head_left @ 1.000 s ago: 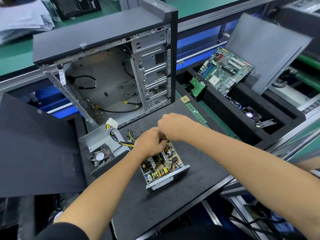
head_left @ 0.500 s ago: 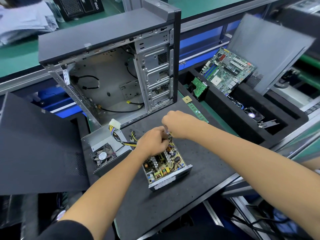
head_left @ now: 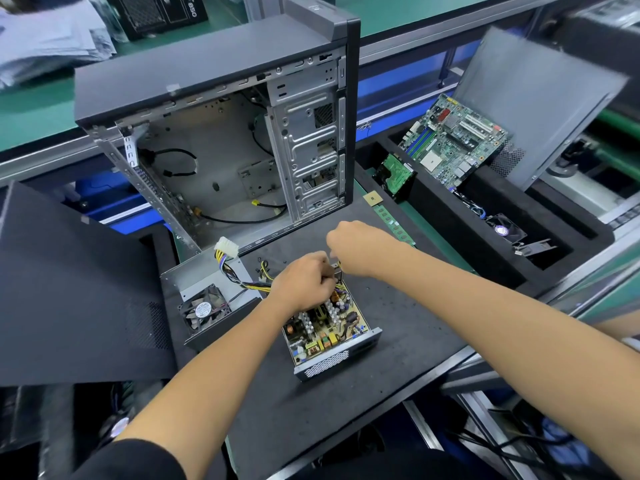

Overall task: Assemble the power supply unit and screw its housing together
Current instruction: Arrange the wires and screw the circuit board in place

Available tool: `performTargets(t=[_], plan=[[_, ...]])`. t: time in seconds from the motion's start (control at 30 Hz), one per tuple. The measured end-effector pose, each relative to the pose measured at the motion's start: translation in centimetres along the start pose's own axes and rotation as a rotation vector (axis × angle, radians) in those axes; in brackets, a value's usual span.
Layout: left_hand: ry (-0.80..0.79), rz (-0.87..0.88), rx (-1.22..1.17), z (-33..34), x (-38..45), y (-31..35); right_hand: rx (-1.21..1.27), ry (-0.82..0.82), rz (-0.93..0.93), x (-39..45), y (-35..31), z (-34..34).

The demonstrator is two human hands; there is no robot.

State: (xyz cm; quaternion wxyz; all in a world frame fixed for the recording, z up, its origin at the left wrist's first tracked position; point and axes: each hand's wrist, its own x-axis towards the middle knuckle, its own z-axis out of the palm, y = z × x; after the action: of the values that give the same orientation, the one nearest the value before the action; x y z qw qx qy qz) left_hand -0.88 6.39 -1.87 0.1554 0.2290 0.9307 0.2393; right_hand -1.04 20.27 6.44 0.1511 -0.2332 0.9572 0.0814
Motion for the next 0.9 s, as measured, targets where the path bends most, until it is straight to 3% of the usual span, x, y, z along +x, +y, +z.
performTargets(t=[0.13, 0.27, 0.5, 0.7, 0.9], plan=[[0.009, 0.065, 0.076, 0.1, 0.2, -0.1, -0.011, 0.009, 0.063, -0.2, 0.4, 0.3], [0.016, 0.080, 0.075, 0.1, 0.1, -0.2, -0.034, -0.116, -0.037, -0.9, 0.0, -0.6], [0.002, -0.002, -0.042, -0.1, 0.1, 0.0, -0.027, 0.028, 0.038, -0.6, -0.6, -0.2], [0.055, 0.046, -0.009, -0.1, -0.2, 0.3, 0.116, -0.119, 0.011, 0.0, -0.5, -0.4], [-0.004, 0.002, -0.019, -0.4, -0.2, 0.4, -0.011, -0.017, 0.023, 0.2, -0.2, -0.1]])
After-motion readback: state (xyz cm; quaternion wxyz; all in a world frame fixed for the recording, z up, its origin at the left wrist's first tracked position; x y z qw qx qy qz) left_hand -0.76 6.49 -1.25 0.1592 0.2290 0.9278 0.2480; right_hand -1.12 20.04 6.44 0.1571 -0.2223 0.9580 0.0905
